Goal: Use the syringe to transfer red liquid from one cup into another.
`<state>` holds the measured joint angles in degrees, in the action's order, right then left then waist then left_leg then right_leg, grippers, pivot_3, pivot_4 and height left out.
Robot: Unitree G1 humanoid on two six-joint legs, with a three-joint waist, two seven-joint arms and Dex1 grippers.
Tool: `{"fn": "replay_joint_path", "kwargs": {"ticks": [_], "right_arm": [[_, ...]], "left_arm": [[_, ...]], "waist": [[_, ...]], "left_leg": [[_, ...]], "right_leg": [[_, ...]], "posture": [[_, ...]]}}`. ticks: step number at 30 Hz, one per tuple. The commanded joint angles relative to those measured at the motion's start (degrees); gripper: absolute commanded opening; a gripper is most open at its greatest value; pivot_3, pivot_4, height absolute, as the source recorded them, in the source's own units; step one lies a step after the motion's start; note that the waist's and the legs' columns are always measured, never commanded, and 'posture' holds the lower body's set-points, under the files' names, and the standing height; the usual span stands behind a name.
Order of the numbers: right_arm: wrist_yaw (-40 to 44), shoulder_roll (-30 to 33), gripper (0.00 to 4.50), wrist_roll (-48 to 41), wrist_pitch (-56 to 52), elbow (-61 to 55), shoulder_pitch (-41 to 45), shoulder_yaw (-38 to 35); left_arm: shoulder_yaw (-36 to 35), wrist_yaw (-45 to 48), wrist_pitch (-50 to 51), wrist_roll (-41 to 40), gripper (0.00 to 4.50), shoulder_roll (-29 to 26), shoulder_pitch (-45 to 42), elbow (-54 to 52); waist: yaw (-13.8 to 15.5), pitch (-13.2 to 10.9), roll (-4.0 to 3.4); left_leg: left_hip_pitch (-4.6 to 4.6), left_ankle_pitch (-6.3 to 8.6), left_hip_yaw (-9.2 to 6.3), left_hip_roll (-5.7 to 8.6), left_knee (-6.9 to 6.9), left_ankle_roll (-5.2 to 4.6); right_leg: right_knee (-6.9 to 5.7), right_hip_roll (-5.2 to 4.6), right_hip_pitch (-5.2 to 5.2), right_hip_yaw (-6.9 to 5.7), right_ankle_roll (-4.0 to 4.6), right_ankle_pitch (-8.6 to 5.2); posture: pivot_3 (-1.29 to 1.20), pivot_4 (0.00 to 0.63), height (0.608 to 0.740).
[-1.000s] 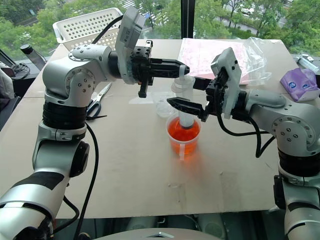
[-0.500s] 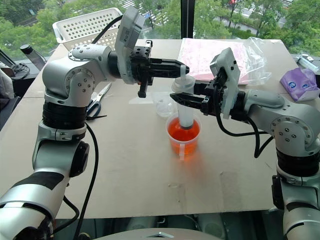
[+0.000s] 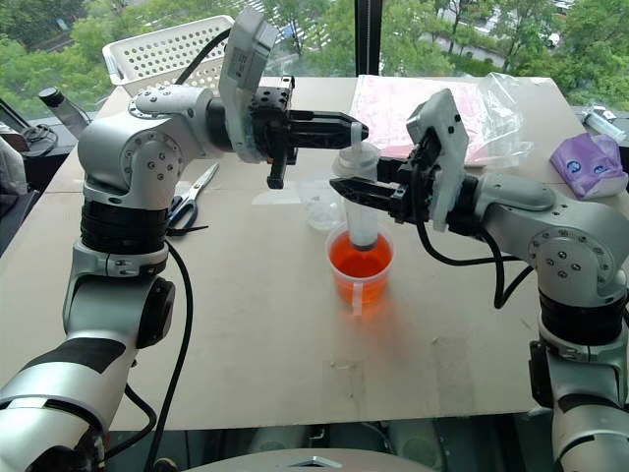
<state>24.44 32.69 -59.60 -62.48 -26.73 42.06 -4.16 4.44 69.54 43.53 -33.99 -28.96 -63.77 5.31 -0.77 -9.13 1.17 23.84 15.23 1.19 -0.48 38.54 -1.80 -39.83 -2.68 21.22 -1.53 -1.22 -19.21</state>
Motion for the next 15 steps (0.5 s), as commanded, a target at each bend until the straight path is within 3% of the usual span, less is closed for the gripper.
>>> {"fn": "replay_joint_path", "kwargs": {"ticks": [1, 15], "right_arm": [[0.74, -0.2, 1.56, 0.3, 0.88, -1.54, 0.92, 0.89], [5.66, 1.28, 1.56, 7.21, 6.02, -3.59, -8.96, 4.97]], "left_arm": [[-1.35, 0.0, -1.23, -1.61, 0.0, 1.07, -1.18, -2.68], [-2.72, -1.04, -1.43, -2.1, 0.0, 2.09, -2.32, -1.45]], "waist": [[0.02, 0.0, 0.0], [-0.02, 0.0, 0.0]], "left_leg": [[0.0, 0.0, 0.0, 0.0, 0.0, 0.0], [0.0, 0.0, 0.0, 0.0, 0.01, 0.0]], "right_leg": [[0.0, 0.0, 0.0, 0.0, 0.0, 0.0], [-0.01, 0.0, 0.0, 0.01, 0.0, 0.0]], "posture": [[0.0, 0.15, 0.74], [0.0, 0.15, 0.74]]}}
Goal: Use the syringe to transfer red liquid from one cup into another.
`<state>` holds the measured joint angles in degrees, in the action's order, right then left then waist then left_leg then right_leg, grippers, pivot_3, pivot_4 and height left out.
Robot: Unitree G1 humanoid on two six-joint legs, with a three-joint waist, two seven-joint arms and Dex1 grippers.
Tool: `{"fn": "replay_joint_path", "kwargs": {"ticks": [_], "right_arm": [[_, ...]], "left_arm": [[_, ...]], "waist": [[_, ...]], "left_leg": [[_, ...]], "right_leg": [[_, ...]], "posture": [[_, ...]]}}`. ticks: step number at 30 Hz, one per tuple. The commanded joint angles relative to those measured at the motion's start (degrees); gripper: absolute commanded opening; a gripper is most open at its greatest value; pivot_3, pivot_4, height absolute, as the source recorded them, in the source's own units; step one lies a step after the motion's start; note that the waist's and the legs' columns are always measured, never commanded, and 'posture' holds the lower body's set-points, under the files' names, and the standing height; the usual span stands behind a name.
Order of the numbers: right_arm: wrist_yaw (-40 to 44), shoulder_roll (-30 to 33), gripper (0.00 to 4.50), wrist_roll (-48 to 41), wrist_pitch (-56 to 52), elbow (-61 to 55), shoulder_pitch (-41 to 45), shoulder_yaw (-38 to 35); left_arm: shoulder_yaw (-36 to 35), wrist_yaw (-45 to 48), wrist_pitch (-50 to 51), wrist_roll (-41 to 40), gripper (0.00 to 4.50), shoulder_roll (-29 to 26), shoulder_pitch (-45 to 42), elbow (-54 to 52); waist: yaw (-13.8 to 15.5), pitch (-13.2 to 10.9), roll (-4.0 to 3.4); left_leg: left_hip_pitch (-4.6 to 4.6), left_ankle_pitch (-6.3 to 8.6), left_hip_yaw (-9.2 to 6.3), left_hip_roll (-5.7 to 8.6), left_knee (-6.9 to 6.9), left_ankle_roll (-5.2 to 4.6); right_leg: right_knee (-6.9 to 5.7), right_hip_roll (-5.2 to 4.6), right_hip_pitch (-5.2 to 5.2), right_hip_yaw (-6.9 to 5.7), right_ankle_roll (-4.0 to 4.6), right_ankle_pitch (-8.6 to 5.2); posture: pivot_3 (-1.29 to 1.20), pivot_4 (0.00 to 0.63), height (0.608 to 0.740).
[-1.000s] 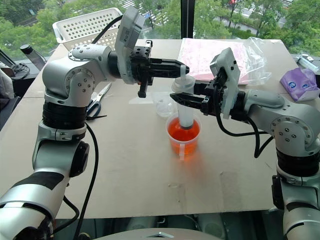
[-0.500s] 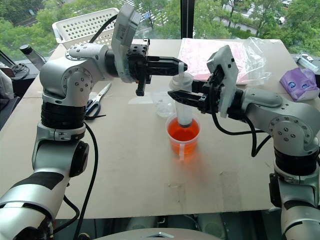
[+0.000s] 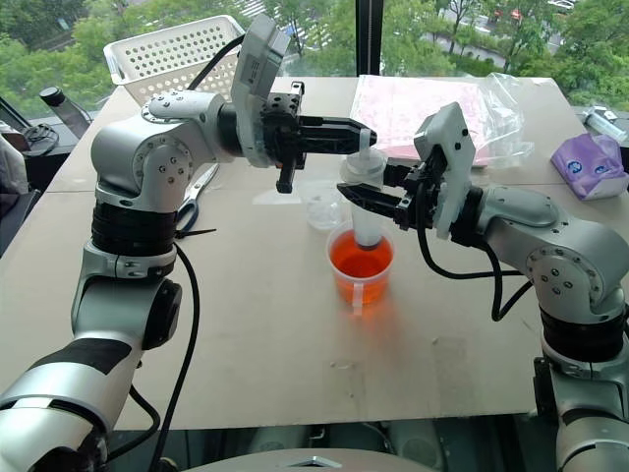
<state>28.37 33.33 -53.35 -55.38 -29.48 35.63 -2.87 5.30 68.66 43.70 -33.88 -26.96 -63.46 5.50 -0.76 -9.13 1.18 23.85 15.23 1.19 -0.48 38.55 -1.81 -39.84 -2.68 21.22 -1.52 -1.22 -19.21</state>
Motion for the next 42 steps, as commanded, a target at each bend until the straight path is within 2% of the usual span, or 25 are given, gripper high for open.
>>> {"fn": "replay_joint_path", "kwargs": {"ticks": [1, 13, 22, 25, 29, 42], "right_arm": [[1.83, 0.57, 1.56, 1.16, -0.84, -0.94, -2.89, 3.78], [2.43, 0.5, 1.56, 2.38, -0.08, -1.06, -4.72, 4.55], [1.27, -1.13, 1.56, 2.96, 0.89, -0.09, -2.45, 3.58], [0.45, -2.41, 1.56, 2.96, 1.39, 0.41, -1.32, 2.68], [0.05, -3.12, 1.56, 2.7, 1.18, 0.58, -0.77, 1.86], [0.3, -1.03, 1.56, 0.06, 0.03, 0.65, 1.28, -1.32]], "left_arm": [[-3.56, -0.11, -1.61, -2.14, 0.0, 0.06, -2.61, -1.63], [-4.16, -0.8, -2.0, -1.99, 0.0, 0.18, -3.11, -0.62], [-3.84, 0.22, -0.99, -2.71, 0.0, -0.19, -2.32, -1.91], [-3.87, 1.36, -0.38, -3.57, 0.92, -0.67, -1.85, -2.83], [-4.02, -0.01, -0.78, -2.74, 2.68, -0.38, -1.95, -2.64], [-3.4, 0.47, -1.59, -1.92, 2.68, -0.47, -1.52, -2.39]], "waist": [[0.0, 0.0, 0.0], [0.02, 0.0, 0.0], [-0.01, 0.0, 0.0], [-0.03, 0.0, 0.0], [-0.01, 0.0, 0.0], [0.02, 0.0, 0.0]], "left_leg": [[-0.01, 0.0, 0.0, 0.0, 0.0, 0.0], [-0.01, 0.0, 0.0, 0.0, 0.0, 0.0], [-0.01, 0.0, 0.0, 0.0, 0.0, 0.0], [-0.01, 0.0, -0.01, 0.0, 0.0, 0.0], [-0.01, 0.0, -0.01, 0.0, 0.0, 0.0], [-0.01, 0.0, 0.0, 0.0, 0.01, 0.0]], "right_leg": [[0.0, 0.0, 0.0, 0.0, 0.0, 0.0], [0.01, 0.0, 0.0, 0.0, 0.0, 0.0], [0.01, 0.0, 0.0, 0.0, 0.0, 0.0], [0.0, 0.01, 0.0, -0.01, 0.0, 0.0], [0.0, 0.0, 0.0, -0.01, 0.0, 0.0], [0.0, 0.0, 0.0, -0.02, 0.0, 0.0]], "posture": [[0.0, 0.15, 0.74], [0.0, 0.15, 0.74], [0.0, 0.15, 0.74], [0.0, 0.15, 0.74], [0.0, 0.15, 0.74], [0.0, 0.15, 0.74]]}}
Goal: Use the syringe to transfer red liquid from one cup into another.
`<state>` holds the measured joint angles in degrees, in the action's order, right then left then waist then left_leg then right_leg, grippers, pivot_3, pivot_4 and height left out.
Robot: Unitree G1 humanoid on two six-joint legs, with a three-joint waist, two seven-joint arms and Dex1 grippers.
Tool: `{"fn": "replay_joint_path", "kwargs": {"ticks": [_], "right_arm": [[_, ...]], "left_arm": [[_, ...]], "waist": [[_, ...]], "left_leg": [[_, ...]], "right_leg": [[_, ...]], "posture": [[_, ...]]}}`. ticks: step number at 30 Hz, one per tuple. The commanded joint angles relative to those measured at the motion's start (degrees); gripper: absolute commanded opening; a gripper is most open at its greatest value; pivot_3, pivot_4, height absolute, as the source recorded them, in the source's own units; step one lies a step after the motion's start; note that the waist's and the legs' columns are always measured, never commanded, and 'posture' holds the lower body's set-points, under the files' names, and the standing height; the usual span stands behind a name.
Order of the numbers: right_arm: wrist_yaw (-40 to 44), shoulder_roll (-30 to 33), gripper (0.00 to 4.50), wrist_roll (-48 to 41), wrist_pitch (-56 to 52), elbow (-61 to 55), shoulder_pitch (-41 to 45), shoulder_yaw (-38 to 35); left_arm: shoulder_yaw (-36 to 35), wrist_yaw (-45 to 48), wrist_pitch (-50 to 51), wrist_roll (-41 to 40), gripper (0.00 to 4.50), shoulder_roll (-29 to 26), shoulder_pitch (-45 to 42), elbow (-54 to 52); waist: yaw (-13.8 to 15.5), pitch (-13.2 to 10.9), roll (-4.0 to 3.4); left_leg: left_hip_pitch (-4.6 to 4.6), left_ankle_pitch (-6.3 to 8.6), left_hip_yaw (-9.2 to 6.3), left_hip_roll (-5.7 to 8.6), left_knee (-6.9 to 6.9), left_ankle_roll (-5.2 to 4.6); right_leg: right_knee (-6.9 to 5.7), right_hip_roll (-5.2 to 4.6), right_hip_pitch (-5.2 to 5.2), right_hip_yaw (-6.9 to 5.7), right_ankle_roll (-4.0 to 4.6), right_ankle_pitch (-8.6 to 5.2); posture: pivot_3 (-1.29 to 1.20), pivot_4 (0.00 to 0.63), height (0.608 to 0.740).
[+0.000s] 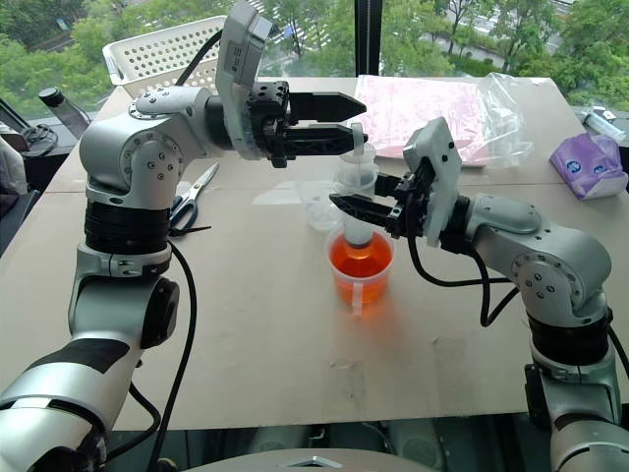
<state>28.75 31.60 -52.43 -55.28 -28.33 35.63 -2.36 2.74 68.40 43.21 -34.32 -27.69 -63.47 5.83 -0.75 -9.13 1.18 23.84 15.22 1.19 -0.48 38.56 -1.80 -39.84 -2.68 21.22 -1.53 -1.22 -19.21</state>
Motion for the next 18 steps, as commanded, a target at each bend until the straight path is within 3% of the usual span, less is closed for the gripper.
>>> {"fn": "replay_joint_path", "kwargs": {"ticks": [1, 17, 18], "right_arm": [[-0.06, 0.73, 1.56, -0.93, -0.12, -0.58, 1.3, -1.82], [-0.24, 0.74, 1.56, -2.8, -0.74, -2.12, 1.75, -1.85], [-0.3, 0.72, 1.56, -2.84, -0.68, -2.22, 1.82, -1.8]], "left_arm": [[-0.74, 0.77, -1.04, -1.53, 2.68, 0.35, -1.41, -2.82], [1.78, 1.8, -1.94, 0.44, 2.68, 0.78, 0.24, -3.11], [1.99, 2.22, -1.93, 0.37, 2.15, 0.67, 0.46, -3.46]], "waist": [[0.0, 0.0, 0.0], [-0.01, 0.0, 0.0], [-0.01, 0.0, 0.0]], "left_leg": [[0.0, 0.0, 0.0, 0.0, 0.0, 0.0], [0.0, 0.0, 0.0, 0.0, 0.0, 0.0], [0.0, 0.0, 0.0, 0.0, 0.0, 0.0]], "right_leg": [[0.0, 0.0, 0.0, 0.0, 0.0, 0.0], [0.0, 0.0, 0.0, 0.0, 0.0, 0.0], [0.0, 0.0, 0.0, 0.0, 0.0, 0.0]], "posture": [[0.0, 0.15, 0.74], [0.0, 0.15, 0.74], [0.0, 0.15, 0.74]]}}
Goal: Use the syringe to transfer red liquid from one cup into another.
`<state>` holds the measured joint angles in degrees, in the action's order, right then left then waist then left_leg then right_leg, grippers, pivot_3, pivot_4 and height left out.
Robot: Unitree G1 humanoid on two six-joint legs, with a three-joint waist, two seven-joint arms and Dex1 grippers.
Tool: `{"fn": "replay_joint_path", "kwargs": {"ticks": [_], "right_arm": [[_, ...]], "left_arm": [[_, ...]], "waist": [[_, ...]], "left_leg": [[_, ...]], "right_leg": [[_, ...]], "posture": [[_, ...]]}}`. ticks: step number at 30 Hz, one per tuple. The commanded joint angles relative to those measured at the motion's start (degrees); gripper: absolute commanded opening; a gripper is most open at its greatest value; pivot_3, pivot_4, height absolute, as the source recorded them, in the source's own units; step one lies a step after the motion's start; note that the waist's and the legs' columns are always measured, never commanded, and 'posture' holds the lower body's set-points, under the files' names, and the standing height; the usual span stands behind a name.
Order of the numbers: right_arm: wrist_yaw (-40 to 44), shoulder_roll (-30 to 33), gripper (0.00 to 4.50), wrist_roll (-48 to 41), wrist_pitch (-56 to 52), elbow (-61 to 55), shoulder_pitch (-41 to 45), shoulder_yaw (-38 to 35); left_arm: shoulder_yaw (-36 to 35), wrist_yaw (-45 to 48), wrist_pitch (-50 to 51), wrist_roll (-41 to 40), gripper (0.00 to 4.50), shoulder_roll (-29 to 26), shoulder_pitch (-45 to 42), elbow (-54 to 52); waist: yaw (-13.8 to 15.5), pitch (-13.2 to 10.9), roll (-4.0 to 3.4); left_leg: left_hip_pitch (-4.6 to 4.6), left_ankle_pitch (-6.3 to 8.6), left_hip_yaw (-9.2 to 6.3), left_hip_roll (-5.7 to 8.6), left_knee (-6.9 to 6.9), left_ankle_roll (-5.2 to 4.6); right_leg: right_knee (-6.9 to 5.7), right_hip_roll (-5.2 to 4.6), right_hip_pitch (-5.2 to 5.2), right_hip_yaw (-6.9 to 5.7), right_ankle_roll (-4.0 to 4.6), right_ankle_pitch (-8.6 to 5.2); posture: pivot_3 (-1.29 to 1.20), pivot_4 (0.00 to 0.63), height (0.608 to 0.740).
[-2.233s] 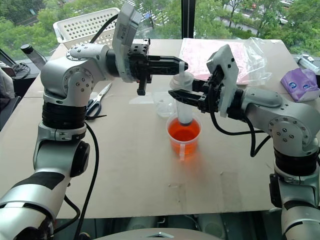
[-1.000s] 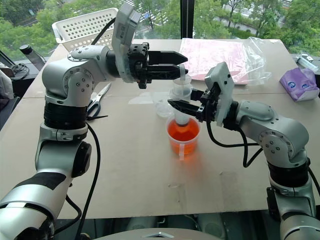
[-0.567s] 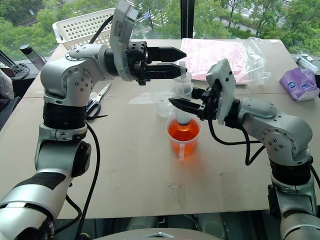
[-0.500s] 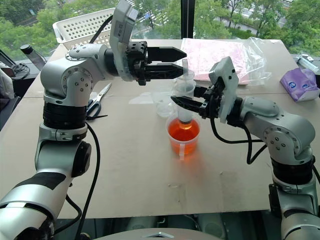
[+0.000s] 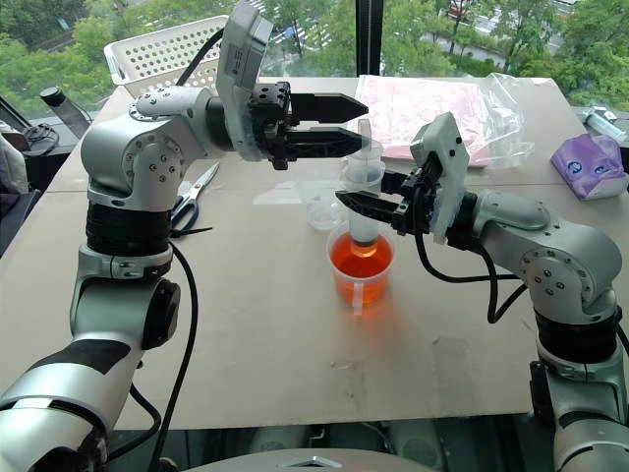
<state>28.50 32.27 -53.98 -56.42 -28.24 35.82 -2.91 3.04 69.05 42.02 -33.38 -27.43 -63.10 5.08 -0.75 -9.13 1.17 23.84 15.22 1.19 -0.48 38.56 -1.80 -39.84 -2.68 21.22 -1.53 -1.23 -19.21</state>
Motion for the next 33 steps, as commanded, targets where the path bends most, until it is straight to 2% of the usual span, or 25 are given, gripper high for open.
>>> {"fn": "replay_joint_path", "kwargs": {"ticks": [1, 4, 5, 19, 25, 26, 30, 33], "right_arm": [[-0.16, 0.01, 1.56, -1.31, 0.54, -2.36, 1.74, -1.24], [-0.47, -0.2, 1.56, -1.32, 0.54, -2.33, 2.35, -1.39], [-0.55, -0.25, 1.56, -1.28, 0.52, -2.24, 2.62, -1.49], [-0.84, -0.14, 1.56, -1.27, 0.59, -1.06, 4.72, -2.34], [-0.19, 0.12, 1.56, -1.35, 0.4, -1.69, 3.69, -1.8], [-0.21, 0.09, 1.56, -1.35, 0.41, -1.68, 3.7, -1.89], [-0.27, 0.0, 1.56, -1.48, 0.37, -1.5, 3.93, -2.32], [-0.1, 0.1, 1.56, -1.53, 0.3, -1.58, 3.78, -2.4]], "left_arm": [[1.88, 1.83, -0.77, -0.59, 1.92, 0.39, 0.33, -3.04], [2.3, 1.89, -0.7, -0.38, 0.67, 0.68, 0.79, -3.36], [2.55, 2.01, -0.74, -0.25, 0.11, 0.66, 0.97, -3.49], [2.76, 1.42, -1.27, 0.34, 0.05, 0.77, 0.86, -3.25], [-1.04, -2.93, 0.01, -0.87, 0.05, 3.13, -2.69, 0.98], [-1.72, -3.05, 0.38, -1.4, 0.63, 3.28, -3.05, 1.17], [-1.76, -2.49, -0.08, -1.13, 2.32, 2.71, -2.86, 0.73], [-1.54, -1.58, 0.15, -1.51, 2.32, 2.16, -2.32, 0.14]], "waist": [[0.0, 0.0, 0.0], [0.0, 0.0, 0.0], [-0.01, 0.0, 0.0], [-0.01, 0.0, 0.0], [0.1, 0.0, 0.0], [0.08, 0.0, 0.0], [-0.2, 0.0, 0.0], [-0.08, 0.0, 0.0]], "left_leg": [[0.0, 0.0, 0.0, 0.0, 0.0, 0.0], [0.0, 0.0, 0.0, 0.0, 0.0, 0.0], [0.0, 0.0, 0.0, 0.0, 0.0, 0.0], [0.0, 0.0, 0.0, 0.0, 0.0, 0.0], [0.0, 0.0, 0.0, 0.0, 0.01, 0.0], [0.0, 0.0, 0.0, 0.0, 0.02, 0.0], [0.0, 0.0, 0.01, 0.0, 0.0, 0.0], [0.0, 0.0, 0.0, 0.0, -0.01, 0.0]], "right_leg": [[0.0, 0.0, 0.0, 0.0, 0.0, 0.0], [0.0, 0.0, 0.0, 0.0, 0.0, 0.0], [0.0, 0.0, 0.0, 0.0, 0.0, 0.0], [0.0, 0.0, 0.0, 0.0, 0.0, 0.0], [-0.01, 0.0, 0.0, 0.0, 0.0, 0.0], [-0.01, 0.0, 0.0, 0.0, 0.0, 0.0], [0.0, 0.0, 0.0, 0.02, 0.0, 0.0], [0.0, 0.01, 0.0, 0.01, 0.0, 0.0]], "posture": [[0.0, 0.15, 0.74], [0.0, 0.15, 0.74], [0.0, 0.15, 0.74], [0.0, 0.15, 0.74], [0.0, 0.15, 0.74], [0.0, 0.15, 0.74], [0.0, 0.15, 0.74], [0.0, 0.15, 0.74]]}}
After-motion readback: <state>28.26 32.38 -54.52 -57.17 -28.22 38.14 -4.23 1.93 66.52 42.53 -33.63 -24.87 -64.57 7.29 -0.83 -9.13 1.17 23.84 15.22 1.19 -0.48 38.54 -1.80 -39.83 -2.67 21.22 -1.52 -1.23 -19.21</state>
